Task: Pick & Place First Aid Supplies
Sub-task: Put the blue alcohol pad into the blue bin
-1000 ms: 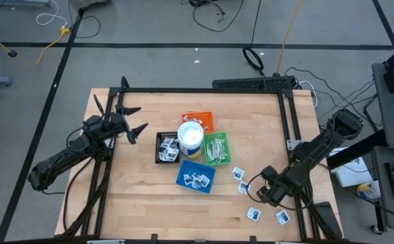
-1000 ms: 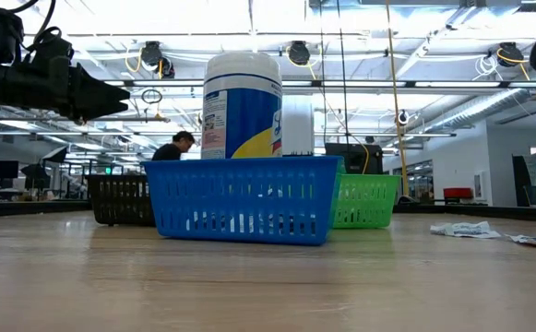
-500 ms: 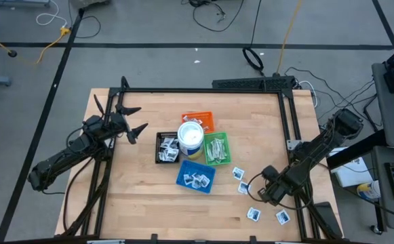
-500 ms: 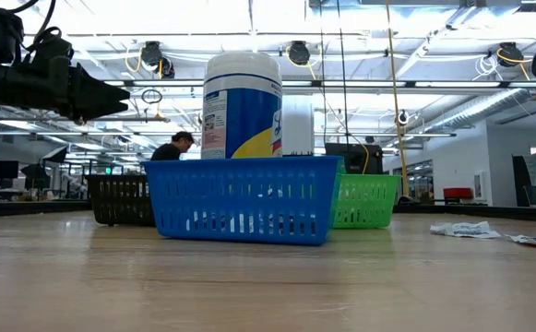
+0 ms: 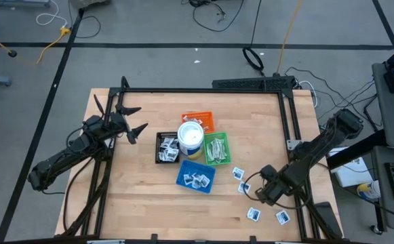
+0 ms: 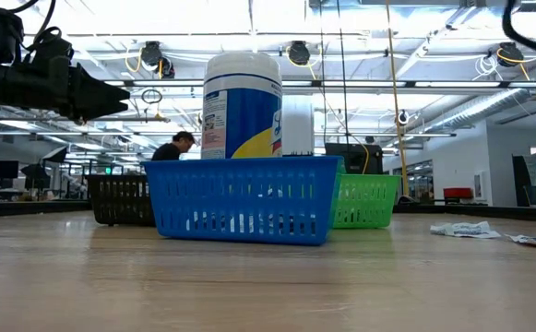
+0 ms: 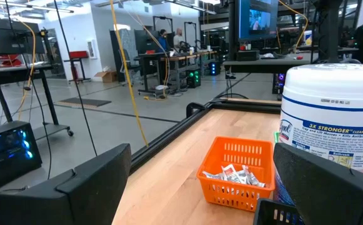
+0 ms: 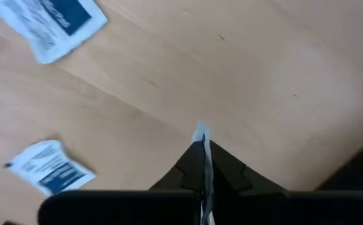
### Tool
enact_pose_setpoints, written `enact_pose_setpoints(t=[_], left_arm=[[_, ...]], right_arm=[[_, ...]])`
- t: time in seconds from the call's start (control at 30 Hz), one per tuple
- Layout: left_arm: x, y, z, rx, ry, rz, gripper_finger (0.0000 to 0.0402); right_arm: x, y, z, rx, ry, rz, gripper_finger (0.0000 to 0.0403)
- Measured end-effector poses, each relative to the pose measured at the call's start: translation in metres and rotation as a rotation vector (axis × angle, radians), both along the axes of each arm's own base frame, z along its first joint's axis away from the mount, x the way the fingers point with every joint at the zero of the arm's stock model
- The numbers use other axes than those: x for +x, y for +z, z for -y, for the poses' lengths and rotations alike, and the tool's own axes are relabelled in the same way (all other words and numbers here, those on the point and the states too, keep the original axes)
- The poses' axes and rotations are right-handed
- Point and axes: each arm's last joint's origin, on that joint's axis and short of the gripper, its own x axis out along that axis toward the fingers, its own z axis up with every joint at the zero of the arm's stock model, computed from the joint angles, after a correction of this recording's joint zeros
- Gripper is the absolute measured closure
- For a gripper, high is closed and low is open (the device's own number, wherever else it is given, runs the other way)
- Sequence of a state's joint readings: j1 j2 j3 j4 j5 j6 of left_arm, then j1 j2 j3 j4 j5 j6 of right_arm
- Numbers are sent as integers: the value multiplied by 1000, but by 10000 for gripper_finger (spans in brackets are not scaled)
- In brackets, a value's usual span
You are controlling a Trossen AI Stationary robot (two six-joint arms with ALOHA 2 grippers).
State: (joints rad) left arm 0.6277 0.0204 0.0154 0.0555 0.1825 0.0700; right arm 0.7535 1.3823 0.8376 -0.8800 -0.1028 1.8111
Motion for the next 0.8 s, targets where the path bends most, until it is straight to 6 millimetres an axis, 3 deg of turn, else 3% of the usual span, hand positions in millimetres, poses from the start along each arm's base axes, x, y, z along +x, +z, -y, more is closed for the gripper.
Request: enact_pose_setpoints(t=[0.37, 0.53, 0.8], left_arm=[[0, 0, 0, 0, 0, 0, 4], [0, 0, 0, 0, 0, 0, 4], [0, 0, 0, 0, 0, 0, 4]], right_arm=[[18, 49, 10, -43, -72, -48, 401], [27, 62, 20, -56, -159, -69, 400], [88, 68, 22, -40, -173, -46, 399]])
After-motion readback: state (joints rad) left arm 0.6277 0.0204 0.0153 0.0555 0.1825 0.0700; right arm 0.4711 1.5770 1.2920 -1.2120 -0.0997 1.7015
